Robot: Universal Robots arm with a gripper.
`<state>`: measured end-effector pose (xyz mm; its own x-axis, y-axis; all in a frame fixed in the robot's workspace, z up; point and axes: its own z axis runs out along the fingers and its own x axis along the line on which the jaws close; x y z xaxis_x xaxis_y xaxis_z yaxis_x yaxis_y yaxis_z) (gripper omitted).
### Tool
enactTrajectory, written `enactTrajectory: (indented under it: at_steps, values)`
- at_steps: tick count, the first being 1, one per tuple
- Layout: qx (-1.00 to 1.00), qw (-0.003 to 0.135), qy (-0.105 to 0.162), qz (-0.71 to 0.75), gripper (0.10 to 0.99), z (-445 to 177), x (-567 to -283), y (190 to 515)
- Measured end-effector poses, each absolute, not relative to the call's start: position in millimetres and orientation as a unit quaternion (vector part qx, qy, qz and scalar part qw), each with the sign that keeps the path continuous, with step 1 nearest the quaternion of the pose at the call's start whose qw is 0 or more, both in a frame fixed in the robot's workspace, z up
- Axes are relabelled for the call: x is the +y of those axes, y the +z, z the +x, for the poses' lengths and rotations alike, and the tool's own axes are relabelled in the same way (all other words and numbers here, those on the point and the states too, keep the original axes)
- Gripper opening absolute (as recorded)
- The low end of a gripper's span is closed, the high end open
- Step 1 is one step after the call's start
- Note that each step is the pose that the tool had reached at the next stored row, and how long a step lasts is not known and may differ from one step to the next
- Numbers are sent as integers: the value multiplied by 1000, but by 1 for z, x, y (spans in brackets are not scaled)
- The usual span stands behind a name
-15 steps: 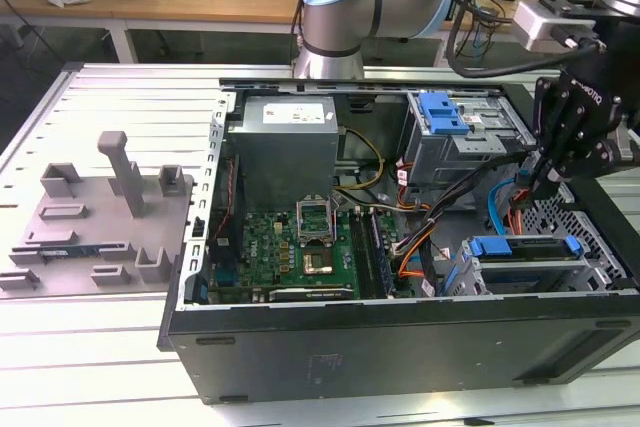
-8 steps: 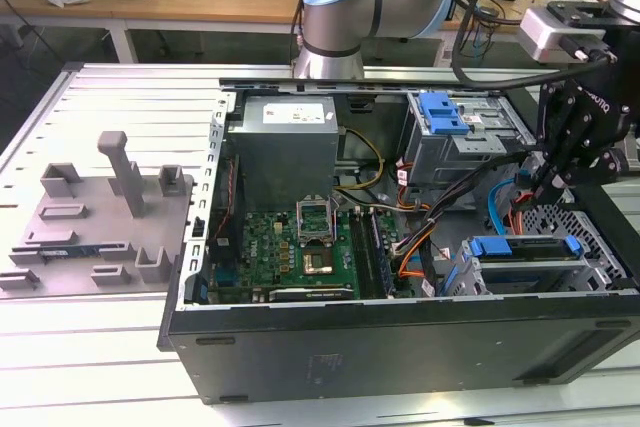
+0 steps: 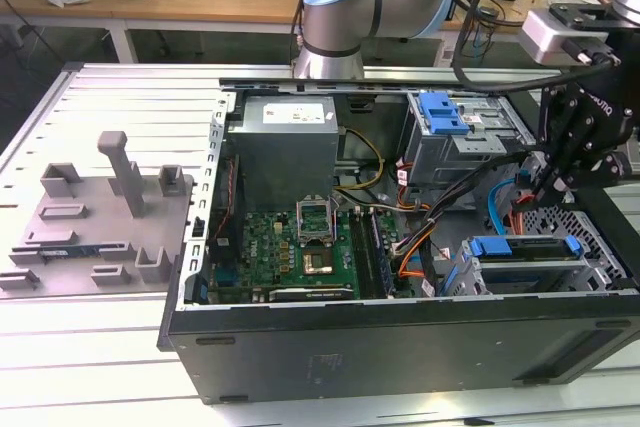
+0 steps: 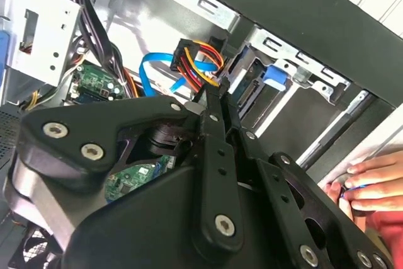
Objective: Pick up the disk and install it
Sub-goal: 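Insert the first disk wire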
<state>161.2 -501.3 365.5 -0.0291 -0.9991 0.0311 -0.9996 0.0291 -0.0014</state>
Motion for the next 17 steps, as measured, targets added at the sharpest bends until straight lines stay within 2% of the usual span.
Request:
enactTrajectory:
  at_steps: [17]
  values:
    - [-729,15,7,685,165,161,-510,365]
